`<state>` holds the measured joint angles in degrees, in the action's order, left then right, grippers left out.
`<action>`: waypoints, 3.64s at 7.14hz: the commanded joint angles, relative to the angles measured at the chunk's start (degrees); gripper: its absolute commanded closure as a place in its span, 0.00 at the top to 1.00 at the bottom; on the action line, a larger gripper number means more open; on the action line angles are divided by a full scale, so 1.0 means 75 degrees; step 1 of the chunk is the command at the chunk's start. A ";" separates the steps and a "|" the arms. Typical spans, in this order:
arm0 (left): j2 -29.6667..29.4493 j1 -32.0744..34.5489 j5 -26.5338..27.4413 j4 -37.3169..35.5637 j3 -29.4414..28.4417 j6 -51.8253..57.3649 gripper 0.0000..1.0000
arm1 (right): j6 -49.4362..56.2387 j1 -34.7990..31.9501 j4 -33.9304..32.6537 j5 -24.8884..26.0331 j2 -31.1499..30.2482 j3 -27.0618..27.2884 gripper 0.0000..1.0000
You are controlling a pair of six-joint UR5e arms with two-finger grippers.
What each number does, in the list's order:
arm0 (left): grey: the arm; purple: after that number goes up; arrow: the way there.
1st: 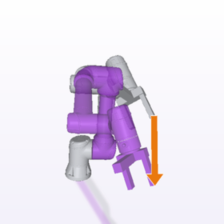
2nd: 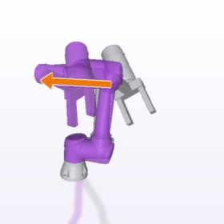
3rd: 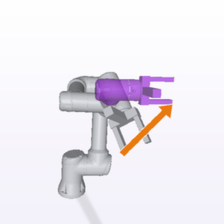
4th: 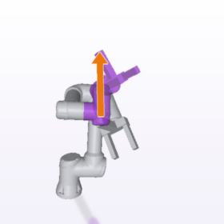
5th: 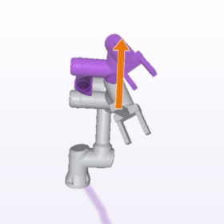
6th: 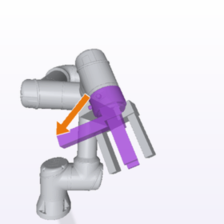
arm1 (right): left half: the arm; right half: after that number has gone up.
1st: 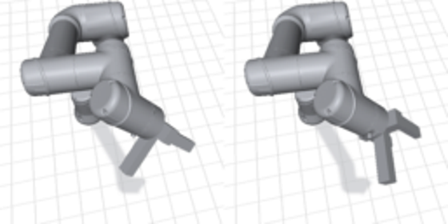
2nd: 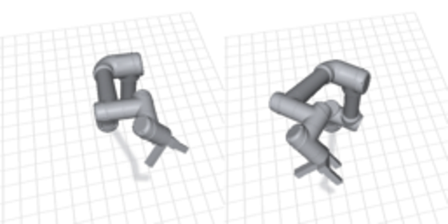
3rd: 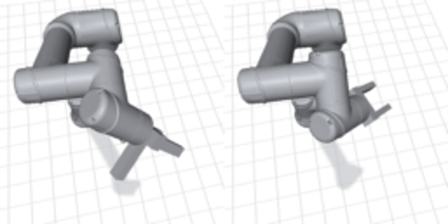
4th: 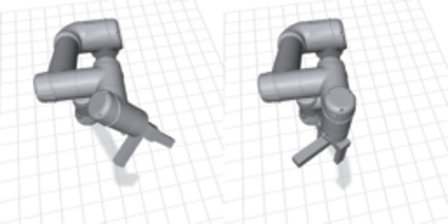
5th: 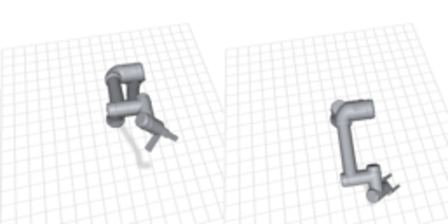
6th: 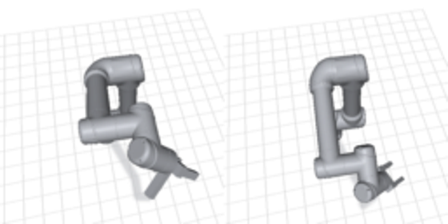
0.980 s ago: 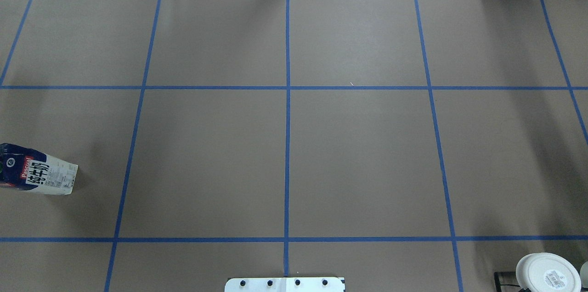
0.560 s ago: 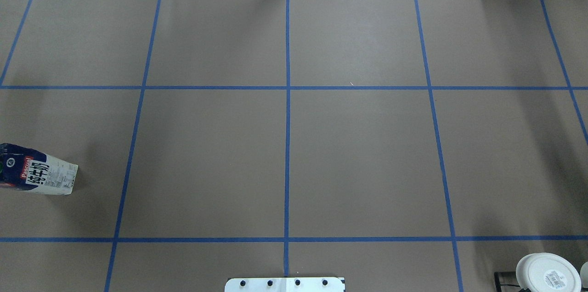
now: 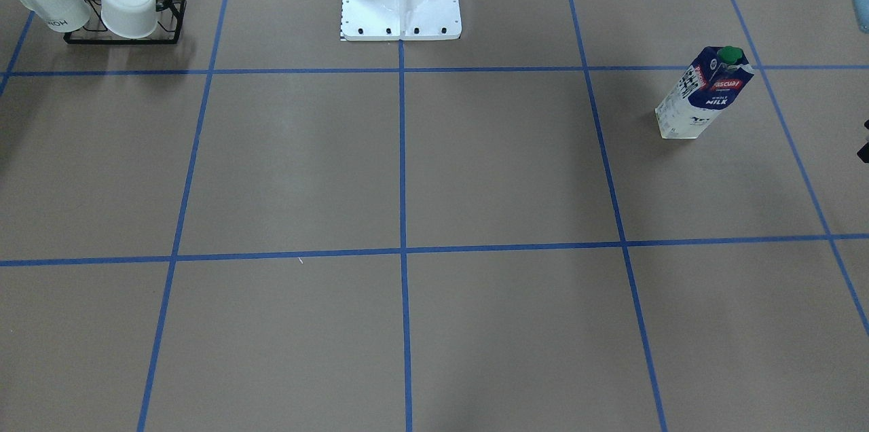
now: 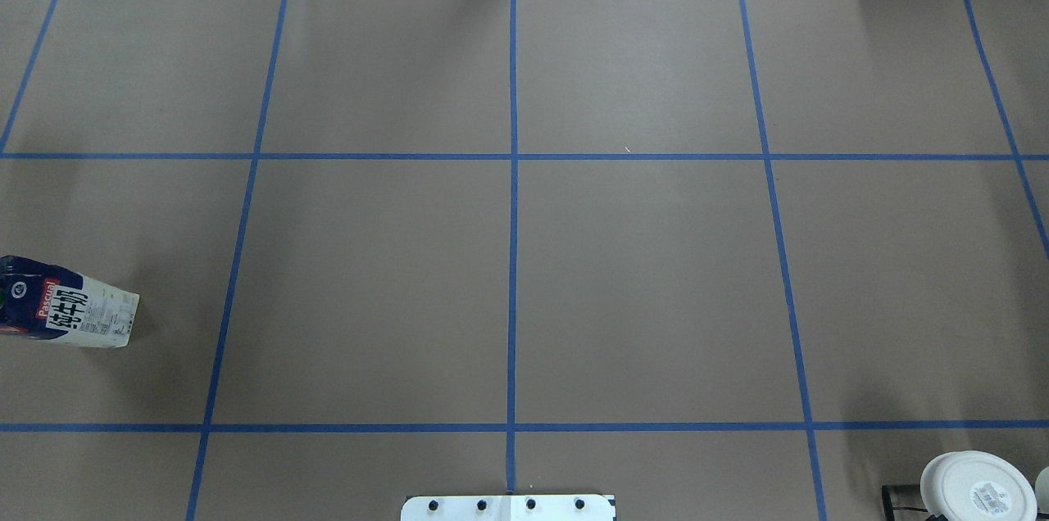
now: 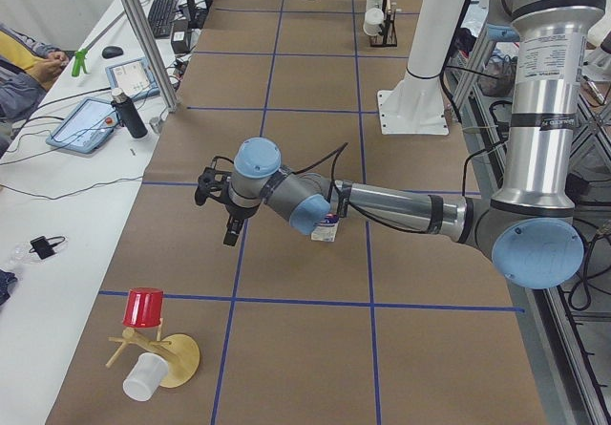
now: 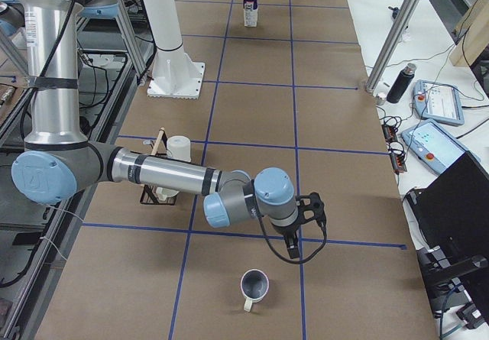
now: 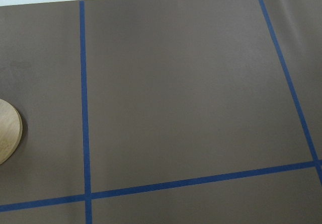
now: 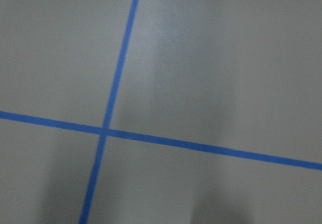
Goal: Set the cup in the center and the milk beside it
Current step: 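Grasp the white mug by its rim with the right gripper, then carry the white mug with the right gripper to the table center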
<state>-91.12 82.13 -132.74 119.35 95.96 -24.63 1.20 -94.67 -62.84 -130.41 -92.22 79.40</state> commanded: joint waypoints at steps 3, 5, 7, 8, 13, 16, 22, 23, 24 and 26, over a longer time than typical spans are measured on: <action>-0.0086 -0.0006 -0.0020 0.0048 -0.0092 -0.0021 0.98 | 0.0519 -0.0432 -0.0564 -0.0343 0.0039 -0.1760 1.00; -0.0086 -0.0006 -0.0020 0.0071 -0.0103 -0.0010 0.98 | 0.0554 -0.0432 -0.0552 -0.0331 0.0085 -0.2066 0.93; -0.0074 -0.0006 -0.0032 0.0095 -0.0068 -0.0021 0.98 | 0.0484 -0.0432 -0.0458 -0.0331 0.0155 -0.2301 0.72; -0.0085 -0.0006 -0.0032 0.0095 -0.0080 -0.0010 0.98 | 0.0008 -0.0432 -0.0446 -0.0540 0.0167 -0.2348 0.02; -0.0086 -0.0006 -0.0043 0.0106 -0.0057 -0.0009 0.98 | -0.0963 -0.0432 -0.0329 -0.0987 0.0552 -0.1262 0.00; -0.0062 -0.0006 -0.0043 0.0106 -0.0033 -0.0009 0.98 | -0.4206 0.1484 -0.2593 -0.0870 0.1893 0.1571 0.00; -0.0039 -0.0006 -0.0043 0.0106 -0.0080 0.0002 0.98 | -0.8841 0.6055 -0.4266 0.1413 0.6419 0.0891 0.00; -0.0039 -0.0018 -0.0043 0.0118 -0.0103 0.0002 0.98 | -0.8856 0.6548 -0.4267 0.1647 0.6866 0.0596 0.00; -0.0027 -0.0018 -0.0043 0.0106 -0.0069 -0.0009 0.98 | -0.9007 0.6912 -0.4267 0.1881 0.7311 0.0106 0.00; -0.0027 -0.0018 -0.0043 0.0106 -0.0068 -0.0009 0.98 | -0.9534 0.7278 -0.4278 0.1837 0.7981 -0.0937 0.00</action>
<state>-91.33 82.01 -133.07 120.15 95.38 -24.65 -68.31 -41.95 -94.89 -116.71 -35.43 77.16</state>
